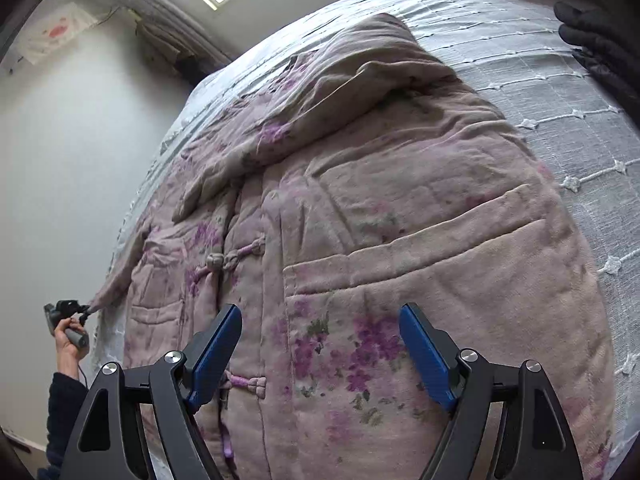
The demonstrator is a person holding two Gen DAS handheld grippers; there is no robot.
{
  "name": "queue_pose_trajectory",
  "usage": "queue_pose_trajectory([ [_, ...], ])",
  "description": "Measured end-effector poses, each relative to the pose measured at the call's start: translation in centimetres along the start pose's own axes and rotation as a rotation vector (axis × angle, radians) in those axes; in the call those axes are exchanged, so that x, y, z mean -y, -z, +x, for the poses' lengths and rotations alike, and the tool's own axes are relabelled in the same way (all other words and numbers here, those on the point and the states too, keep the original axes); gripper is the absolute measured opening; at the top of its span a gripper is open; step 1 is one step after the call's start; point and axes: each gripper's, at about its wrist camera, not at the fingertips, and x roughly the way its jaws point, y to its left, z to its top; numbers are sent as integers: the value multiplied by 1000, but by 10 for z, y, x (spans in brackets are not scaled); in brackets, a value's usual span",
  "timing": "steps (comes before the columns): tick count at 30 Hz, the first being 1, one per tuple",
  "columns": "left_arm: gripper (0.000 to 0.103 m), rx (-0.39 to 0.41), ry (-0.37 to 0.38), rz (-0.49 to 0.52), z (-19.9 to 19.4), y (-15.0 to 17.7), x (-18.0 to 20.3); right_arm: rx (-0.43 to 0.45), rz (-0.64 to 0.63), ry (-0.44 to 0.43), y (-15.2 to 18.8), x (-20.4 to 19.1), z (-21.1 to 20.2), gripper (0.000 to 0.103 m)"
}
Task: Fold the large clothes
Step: 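Grasp the other sleeve cuff with the left gripper, then lift the sleeve over the jacket body with the left gripper and release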
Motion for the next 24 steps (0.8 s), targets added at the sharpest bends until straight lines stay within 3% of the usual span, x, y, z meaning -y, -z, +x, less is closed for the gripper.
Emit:
queue_pose_trajectory([
  [4, 14, 122, 176, 93, -65, -11, 64, 14, 31, -12, -3, 7, -6, 82],
  [9, 13, 145, 410, 196, -136, 17, 146, 14, 100, -46, -6, 17, -7, 82],
  [12, 13, 138, 584, 287, -187, 68, 198, 19, 143, -69, -7, 26, -13, 82],
  [15, 13, 151, 695, 404, -222, 118, 242, 41, 145, -65, -10, 30, -22, 82],
  [19, 13, 68, 847, 499, -250, 190, 296, 53, 156, -66, -13, 36, -28, 82],
  [21, 13, 31, 888, 545, -253, 227, 318, 56, 178, -83, -14, 41, -30, 82],
  [24, 14, -108, 928, 601, -240, 288, 341, 64, 203, -95, -15, 49, -35, 82],
])
